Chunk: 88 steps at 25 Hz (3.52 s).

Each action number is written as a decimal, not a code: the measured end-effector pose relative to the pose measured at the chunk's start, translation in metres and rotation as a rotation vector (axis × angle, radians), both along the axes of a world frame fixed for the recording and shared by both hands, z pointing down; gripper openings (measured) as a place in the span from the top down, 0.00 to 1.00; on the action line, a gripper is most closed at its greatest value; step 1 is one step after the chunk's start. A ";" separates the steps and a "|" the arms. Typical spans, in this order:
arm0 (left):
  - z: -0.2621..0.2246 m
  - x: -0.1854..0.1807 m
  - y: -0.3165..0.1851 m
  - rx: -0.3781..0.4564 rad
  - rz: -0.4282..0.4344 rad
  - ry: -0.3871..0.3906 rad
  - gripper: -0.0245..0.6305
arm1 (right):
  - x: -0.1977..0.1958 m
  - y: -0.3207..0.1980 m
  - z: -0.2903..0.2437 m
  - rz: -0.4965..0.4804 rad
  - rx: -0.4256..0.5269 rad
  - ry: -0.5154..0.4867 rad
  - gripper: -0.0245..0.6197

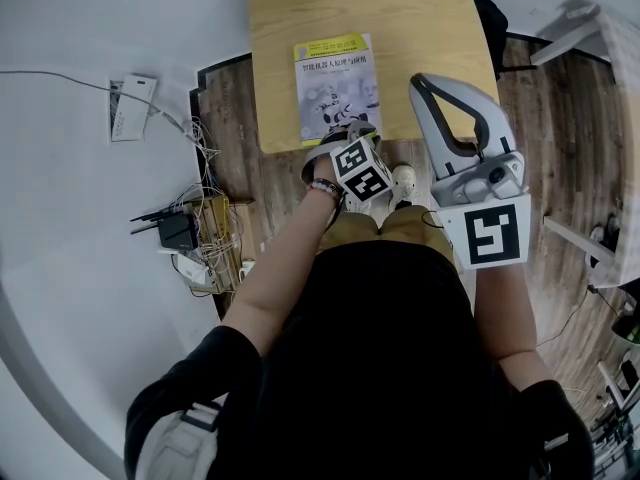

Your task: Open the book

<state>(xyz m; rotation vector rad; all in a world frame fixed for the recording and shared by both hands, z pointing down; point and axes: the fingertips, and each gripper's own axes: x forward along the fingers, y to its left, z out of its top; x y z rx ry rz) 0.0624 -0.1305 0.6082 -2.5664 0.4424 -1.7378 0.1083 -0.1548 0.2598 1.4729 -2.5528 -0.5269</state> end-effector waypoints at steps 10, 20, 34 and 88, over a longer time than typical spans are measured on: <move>0.003 0.003 -0.001 0.087 0.020 -0.041 0.85 | -0.003 -0.001 -0.003 -0.005 -0.004 -0.004 0.92; 0.002 0.008 -0.010 0.084 -0.048 -0.015 0.82 | 0.005 0.005 -0.002 0.006 -0.005 -0.020 0.92; 0.002 0.011 -0.001 0.078 -0.058 -0.018 0.93 | 0.011 0.003 0.003 -0.015 -0.011 -0.034 0.92; -0.121 -0.141 -0.061 0.363 -0.225 0.105 0.94 | -0.107 -0.031 -0.006 -0.121 0.012 -0.008 0.92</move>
